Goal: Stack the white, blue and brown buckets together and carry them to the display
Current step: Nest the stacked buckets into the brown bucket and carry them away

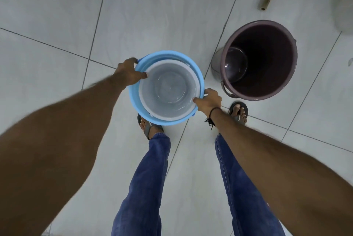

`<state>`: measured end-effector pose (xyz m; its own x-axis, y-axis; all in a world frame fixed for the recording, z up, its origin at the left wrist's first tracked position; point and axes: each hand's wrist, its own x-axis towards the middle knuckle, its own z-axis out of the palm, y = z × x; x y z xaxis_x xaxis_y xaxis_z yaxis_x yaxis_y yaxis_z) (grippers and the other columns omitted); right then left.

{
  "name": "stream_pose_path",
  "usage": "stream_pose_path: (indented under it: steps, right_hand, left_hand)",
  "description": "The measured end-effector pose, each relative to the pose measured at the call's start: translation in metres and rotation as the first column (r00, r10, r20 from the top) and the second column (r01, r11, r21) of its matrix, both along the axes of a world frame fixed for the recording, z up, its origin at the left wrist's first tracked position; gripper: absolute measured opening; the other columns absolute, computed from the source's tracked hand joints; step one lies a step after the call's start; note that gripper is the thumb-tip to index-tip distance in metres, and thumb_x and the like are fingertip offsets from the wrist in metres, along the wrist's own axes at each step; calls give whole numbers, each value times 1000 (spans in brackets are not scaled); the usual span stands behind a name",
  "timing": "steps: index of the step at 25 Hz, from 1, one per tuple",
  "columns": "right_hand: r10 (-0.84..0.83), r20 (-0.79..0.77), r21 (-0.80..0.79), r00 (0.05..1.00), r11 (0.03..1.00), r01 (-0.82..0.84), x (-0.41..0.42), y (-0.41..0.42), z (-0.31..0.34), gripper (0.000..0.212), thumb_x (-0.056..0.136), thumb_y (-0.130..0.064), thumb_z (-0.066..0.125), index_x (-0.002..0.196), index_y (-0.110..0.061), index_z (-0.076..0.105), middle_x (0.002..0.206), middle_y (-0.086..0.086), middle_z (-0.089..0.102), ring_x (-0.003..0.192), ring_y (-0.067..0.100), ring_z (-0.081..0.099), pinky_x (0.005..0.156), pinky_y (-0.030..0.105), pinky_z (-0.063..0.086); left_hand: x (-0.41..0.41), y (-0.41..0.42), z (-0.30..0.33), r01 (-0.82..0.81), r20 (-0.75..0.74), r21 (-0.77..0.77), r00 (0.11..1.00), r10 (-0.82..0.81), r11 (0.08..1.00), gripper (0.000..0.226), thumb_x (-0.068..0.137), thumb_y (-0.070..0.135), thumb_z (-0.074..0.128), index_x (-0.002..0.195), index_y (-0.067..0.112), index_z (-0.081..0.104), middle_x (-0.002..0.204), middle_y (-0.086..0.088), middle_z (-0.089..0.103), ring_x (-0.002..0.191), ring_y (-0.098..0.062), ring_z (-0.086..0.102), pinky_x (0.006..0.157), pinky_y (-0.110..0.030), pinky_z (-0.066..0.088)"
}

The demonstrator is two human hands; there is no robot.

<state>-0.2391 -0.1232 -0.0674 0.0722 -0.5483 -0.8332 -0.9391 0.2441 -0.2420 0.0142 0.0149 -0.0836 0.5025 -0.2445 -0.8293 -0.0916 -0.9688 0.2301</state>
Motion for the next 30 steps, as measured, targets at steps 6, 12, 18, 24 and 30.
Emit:
stream_pose_path:
  steps: [6, 12, 18, 24, 30]
  right_hand:
    - [76, 92, -47, 993, 996, -72, 26, -45, 59, 30, 76, -11, 75, 106, -17, 75, 94, 8, 75, 86, 28, 74, 79, 39, 63]
    - [259, 152, -215, 954, 950, -224, 42, -114, 221, 43, 73, -18, 78, 116, -20, 69, 111, 9, 70, 105, 27, 65, 91, 37, 56]
    - [208, 174, -355, 963, 925, -136, -1, -208, 338, 58, 71, -18, 82, 118, -13, 49, 96, 5, 48, 83, 27, 53, 72, 30, 47]
    - [196, 78, -396, 977, 906, -150, -82, -313, 328, 46, 74, -17, 77, 115, -10, 57, 101, 9, 56, 82, 25, 53, 69, 30, 46]
    - [183, 11, -316, 983, 933, -171, -131, -353, 220, 33, 74, -16, 77, 104, -12, 66, 102, 10, 68, 85, 27, 63, 67, 28, 48]
  left_hand:
    - [10, -3, 81, -247, -67, -64, 968, 243, 967, 55, 75, 21, 88, 121, 19, 56, 126, -21, 60, 90, -36, 70, 69, -51, 62]
    - [17, -43, 255, -270, -63, -225, 963, 262, 936, 46, 75, 20, 89, 101, 26, 51, 98, -16, 61, 66, -26, 67, 45, -47, 62]
    - [-30, -143, 375, -149, -13, -348, 988, 154, 926, 48, 78, 24, 85, 105, 29, 45, 97, -19, 61, 78, -33, 71, 48, -46, 63]
    - [-125, -247, 347, -167, -69, -368, 986, 152, 915, 51, 84, 23, 80, 117, 23, 41, 112, -28, 61, 82, -38, 71, 43, -38, 62]
    - [-181, -282, 226, -166, -60, -266, 986, 155, 950, 51, 85, 24, 79, 118, 23, 41, 106, -27, 63, 85, -41, 71, 53, -46, 64]
